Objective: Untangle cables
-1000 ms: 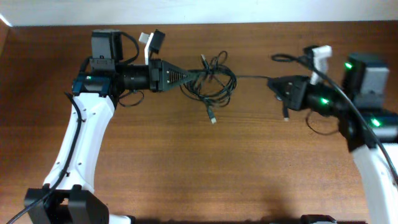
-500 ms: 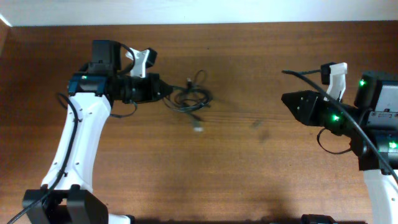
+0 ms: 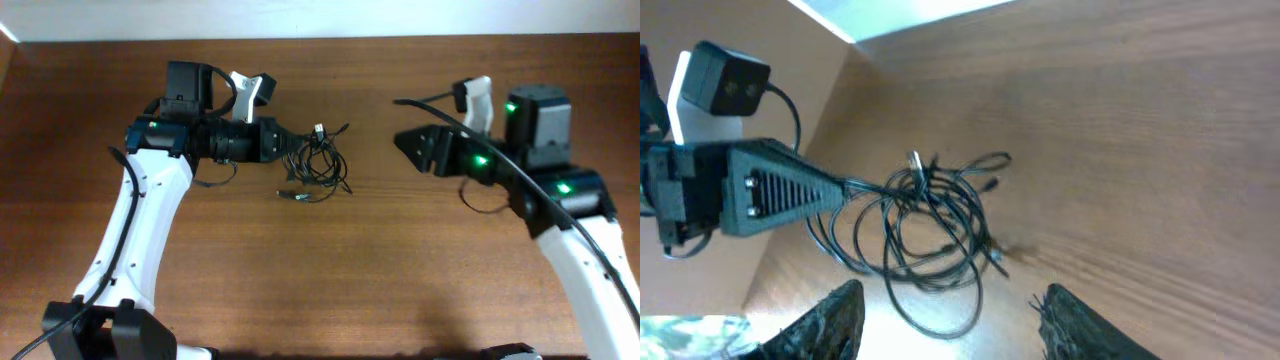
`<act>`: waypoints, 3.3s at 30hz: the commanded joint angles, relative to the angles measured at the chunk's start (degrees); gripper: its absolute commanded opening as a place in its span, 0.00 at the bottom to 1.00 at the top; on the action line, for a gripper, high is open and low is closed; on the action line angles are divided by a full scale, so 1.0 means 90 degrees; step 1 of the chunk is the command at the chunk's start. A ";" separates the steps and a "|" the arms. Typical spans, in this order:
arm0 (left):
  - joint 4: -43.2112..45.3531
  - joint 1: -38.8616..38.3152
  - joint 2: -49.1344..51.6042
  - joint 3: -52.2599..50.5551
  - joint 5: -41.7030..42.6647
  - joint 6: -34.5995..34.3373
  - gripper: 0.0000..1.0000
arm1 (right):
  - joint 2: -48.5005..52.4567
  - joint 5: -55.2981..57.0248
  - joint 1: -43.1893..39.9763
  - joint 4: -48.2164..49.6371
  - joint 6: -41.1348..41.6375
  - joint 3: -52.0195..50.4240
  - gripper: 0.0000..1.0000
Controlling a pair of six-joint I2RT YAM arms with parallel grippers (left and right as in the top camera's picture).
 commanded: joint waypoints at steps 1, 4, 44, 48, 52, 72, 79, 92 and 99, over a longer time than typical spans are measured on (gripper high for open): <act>0.0034 0.0007 -0.0078 0.0044 0.0692 -0.0107 0.00 | 0.0389 0.0012 0.0440 0.0585 0.0265 0.0051 0.53; 0.0034 -0.0087 -0.0078 0.0044 0.0831 -0.0126 0.00 | 0.0811 0.0087 0.0835 0.1083 0.0612 0.0051 0.46; 0.0202 -0.0335 -0.0080 0.0044 -0.1416 0.0330 0.00 | -0.0457 0.2220 -0.0151 -0.1775 0.1367 0.0053 0.04; 0.0204 -0.0386 -0.0078 0.0044 -0.1020 0.0323 0.00 | -0.0389 0.1188 -0.0153 -0.1287 0.0593 0.0056 0.26; 0.0214 -0.0554 -0.0078 0.0044 -0.0816 0.0221 0.00 | -0.0389 0.0532 -0.0151 -0.0787 0.0561 0.0056 0.60; 0.0945 -0.0440 -0.0078 0.0044 0.0685 -0.1280 0.00 | 0.1360 0.0695 0.1855 0.1183 -0.0644 0.0053 0.27; 0.0967 0.0058 -0.0080 0.0044 0.1634 -0.1440 0.00 | 0.1724 0.0335 0.1863 0.1797 -0.0918 0.0056 0.16; 0.0911 0.0061 -0.0078 0.0044 0.0437 -0.1384 0.01 | 0.0403 0.0391 0.1020 0.1872 0.0381 0.0097 0.04; 0.0624 0.0058 -0.0078 0.0044 -0.0231 -0.1168 0.01 | -0.1219 -0.0423 -0.0177 0.1105 0.0600 0.0097 0.04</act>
